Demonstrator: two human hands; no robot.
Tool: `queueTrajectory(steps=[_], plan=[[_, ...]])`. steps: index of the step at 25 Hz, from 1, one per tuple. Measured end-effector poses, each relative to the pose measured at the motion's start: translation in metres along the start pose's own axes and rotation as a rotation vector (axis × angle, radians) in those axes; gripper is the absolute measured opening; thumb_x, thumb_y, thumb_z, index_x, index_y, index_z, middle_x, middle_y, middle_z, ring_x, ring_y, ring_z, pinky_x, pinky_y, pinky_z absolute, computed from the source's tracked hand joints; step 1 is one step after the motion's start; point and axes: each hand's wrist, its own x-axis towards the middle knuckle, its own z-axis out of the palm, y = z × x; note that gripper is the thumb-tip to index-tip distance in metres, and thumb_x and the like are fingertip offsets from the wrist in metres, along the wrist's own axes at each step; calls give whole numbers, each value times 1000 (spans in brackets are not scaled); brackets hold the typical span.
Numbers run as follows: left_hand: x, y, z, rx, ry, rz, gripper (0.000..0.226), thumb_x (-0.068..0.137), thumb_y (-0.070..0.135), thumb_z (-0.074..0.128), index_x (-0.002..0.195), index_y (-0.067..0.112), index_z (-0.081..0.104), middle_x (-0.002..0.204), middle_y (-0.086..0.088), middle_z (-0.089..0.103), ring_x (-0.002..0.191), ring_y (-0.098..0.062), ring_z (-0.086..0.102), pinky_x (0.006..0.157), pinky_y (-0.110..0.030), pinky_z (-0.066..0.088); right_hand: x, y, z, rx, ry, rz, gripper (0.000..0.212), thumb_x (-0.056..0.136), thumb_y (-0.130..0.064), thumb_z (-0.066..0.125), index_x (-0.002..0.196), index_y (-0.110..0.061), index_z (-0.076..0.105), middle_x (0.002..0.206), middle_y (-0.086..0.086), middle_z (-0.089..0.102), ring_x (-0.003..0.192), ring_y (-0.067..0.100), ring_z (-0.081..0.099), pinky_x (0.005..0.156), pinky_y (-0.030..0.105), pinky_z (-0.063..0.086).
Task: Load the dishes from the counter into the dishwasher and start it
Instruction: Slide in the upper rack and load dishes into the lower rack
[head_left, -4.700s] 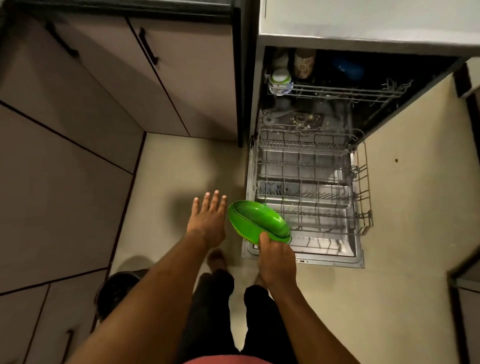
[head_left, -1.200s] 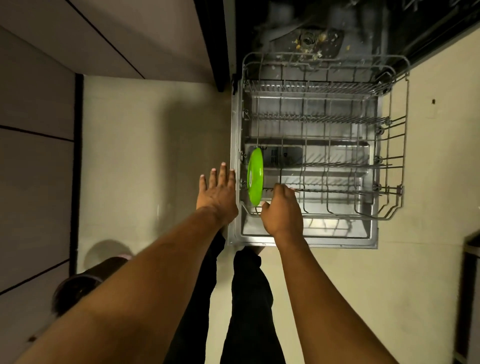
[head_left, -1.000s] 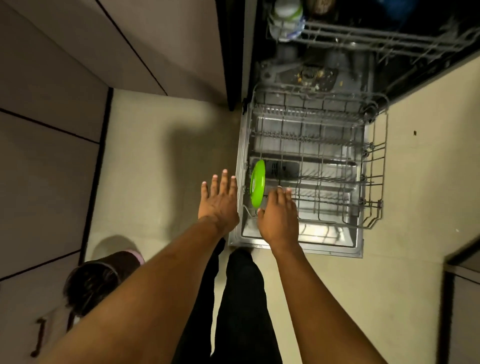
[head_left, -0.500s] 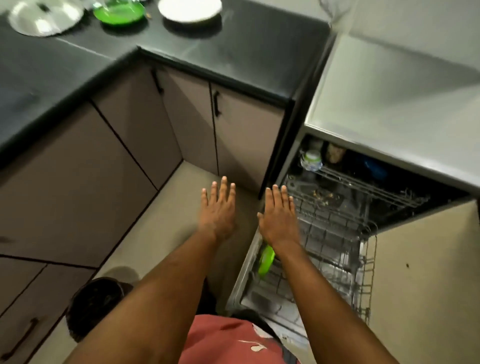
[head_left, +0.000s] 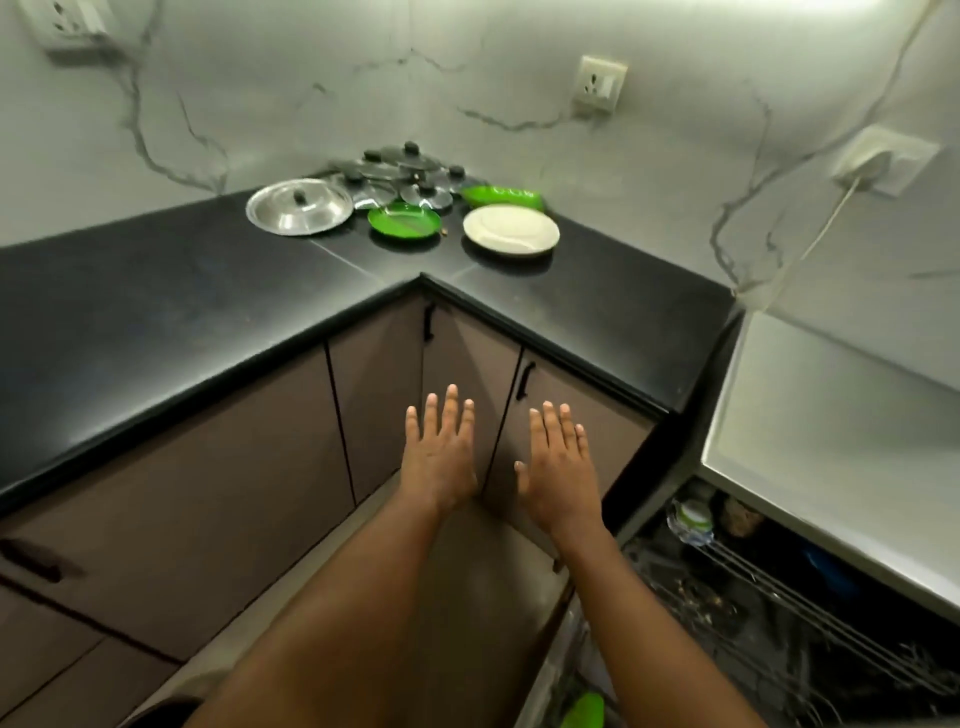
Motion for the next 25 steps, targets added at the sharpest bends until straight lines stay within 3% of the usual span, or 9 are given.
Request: queueTrajectory(steps=[5,9,13,25], plan=[[71,-72,-42,12,64,-27,80,95,20,42,157,15,-9,161,-11,-22,149,-34,-16,120,-55,-7,91,-56,-4,-38,103,-22,74,91,-28,58,152,-8,23,159,15,20,149,29,9,120,44,8],[109,-133,-62,35,58,-59,80,94,18,42,157,16,-9,161,-11,-24,149,-34,-18,120,-54,-9,148,-103,3,11,95,-18,74,94,-30,53,154,-11,13,162,11,10,150,26,-1,121,41,1],[141,-181,-67,41,18,-94,81,95,24,44,157,17,-8,161,-11,-24,149,-34,-18,119,-55,-9,188,-138,21,34,96,-39,75,92,-27,57,153,-11,17,161,11,13,149,26,2,118,39,-1],[277,-236,-71,106,-54,-138,77,99,26,41,157,17,-9,160,-12,-25,148,-36,-20,118,-56,-8,346,-149,71,61,46,-103,73,96,-26,51,154,-13,11,162,10,8,149,25,0,117,38,-3]])
